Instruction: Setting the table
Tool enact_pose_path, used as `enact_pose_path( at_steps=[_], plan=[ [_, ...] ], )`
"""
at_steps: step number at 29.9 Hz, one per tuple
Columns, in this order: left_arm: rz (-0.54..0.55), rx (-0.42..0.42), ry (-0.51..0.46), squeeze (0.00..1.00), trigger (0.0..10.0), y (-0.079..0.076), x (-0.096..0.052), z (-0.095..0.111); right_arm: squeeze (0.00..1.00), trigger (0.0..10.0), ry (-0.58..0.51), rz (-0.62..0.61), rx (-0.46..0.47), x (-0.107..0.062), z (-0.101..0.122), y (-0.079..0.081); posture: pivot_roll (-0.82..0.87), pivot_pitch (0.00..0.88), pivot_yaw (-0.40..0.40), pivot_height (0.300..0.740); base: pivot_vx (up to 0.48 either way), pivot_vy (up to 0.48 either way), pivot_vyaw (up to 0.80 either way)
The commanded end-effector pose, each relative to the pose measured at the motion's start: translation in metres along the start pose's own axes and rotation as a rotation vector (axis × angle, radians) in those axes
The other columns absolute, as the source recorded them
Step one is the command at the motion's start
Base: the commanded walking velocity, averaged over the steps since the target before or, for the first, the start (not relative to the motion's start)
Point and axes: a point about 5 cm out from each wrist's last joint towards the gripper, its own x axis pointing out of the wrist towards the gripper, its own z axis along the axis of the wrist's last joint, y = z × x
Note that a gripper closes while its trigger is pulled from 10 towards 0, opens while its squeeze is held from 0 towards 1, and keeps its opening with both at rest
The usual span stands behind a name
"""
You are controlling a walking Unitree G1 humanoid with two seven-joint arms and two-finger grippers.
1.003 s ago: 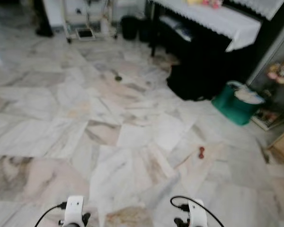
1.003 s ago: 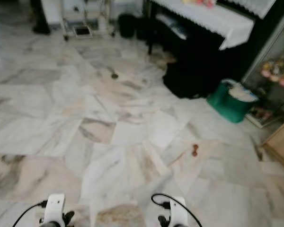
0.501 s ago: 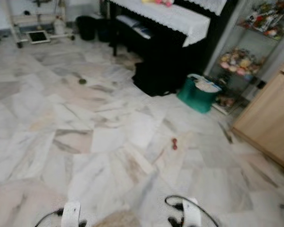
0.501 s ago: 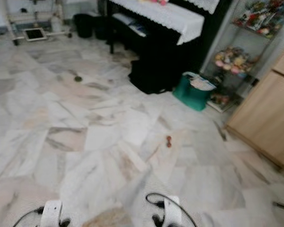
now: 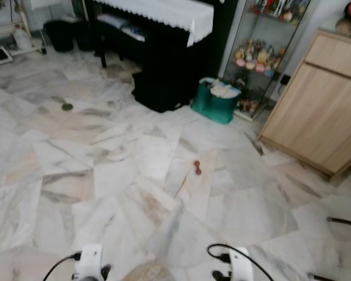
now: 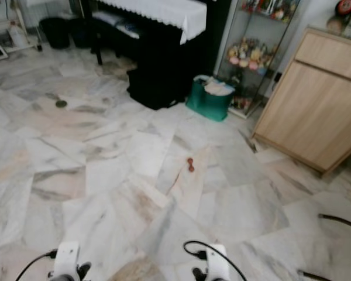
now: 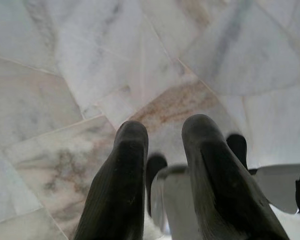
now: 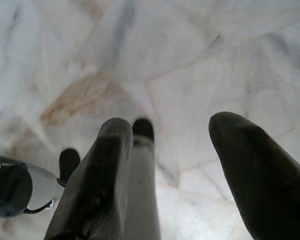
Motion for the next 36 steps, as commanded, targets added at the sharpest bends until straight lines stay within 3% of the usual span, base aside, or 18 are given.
enact_pose_path(
  at_steps=[1, 36],
  plan=[
    [0.012, -0.015, 0.019, 0.00, 10.0, 0.002, -0.001, -0.005, 0.00, 10.0, -0.001, 0.006, -0.004, 0.001, 0.001, 0.003, 0.10, 0.000, -0.090, 0.740, 0.000, 0.000, -0.58],
    [0.043, -0.037, -0.022, 0.00, 10.0, 0.001, 0.002, 0.010, 0.00, 10.0, -0.015, -0.013, -0.005, 0.001, 0.003, 0.002, 0.08, 0.000, -0.096, 0.740, 0.000, 0.000, -0.59]
  ],
)
